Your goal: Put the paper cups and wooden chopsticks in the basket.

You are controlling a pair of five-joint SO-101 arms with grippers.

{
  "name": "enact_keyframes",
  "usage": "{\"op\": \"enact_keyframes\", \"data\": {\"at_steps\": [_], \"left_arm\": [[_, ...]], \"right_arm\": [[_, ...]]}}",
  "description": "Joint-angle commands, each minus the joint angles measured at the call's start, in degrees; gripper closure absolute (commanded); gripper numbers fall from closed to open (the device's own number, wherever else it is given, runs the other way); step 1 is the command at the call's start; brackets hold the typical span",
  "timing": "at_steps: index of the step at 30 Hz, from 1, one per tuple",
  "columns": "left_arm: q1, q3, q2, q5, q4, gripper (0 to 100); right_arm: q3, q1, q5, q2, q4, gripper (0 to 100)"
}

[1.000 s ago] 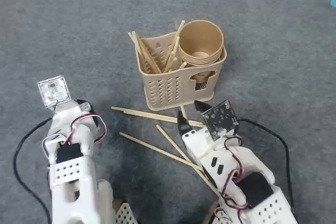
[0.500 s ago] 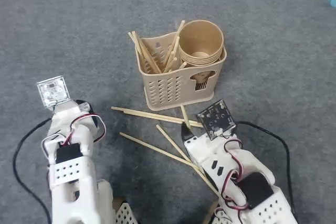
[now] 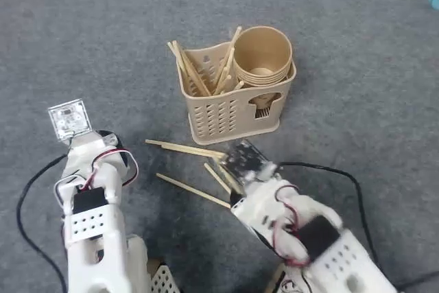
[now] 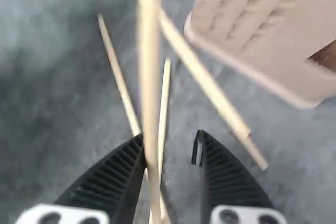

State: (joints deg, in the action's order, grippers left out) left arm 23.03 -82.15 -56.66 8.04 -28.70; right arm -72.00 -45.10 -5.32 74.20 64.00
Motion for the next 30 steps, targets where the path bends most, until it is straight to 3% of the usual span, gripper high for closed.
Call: {"op": "enact_keyframes", "data": {"at_steps": [1,10,15,26,30], "left_arm": [[0.3,0.2,-0.8,-0.4,1.8,99],[0.3,0.2,-0.8,-0.5,1.8,99],[0.2,0.2,-0.8,-0.5,1.8,99],[0.2,0.2,-0.8,-0.5,1.8,99],[0.2,0.2,-0.8,-0.5,1.8,99]], "right_arm": [[3.5,-0.8,-1.1,-9.5,-3.8,86.1],[3.5,-0.8,-1.4,-21.3,-11.9,85.8],[3.5,-3.1,-1.2,-23.6,-12.8,75.4],[3.6,-6.5,-1.2,-32.4,-24.5,81.7],[7.6,-6.8,-1.2,-38.9,-23.9,81.7]]}}
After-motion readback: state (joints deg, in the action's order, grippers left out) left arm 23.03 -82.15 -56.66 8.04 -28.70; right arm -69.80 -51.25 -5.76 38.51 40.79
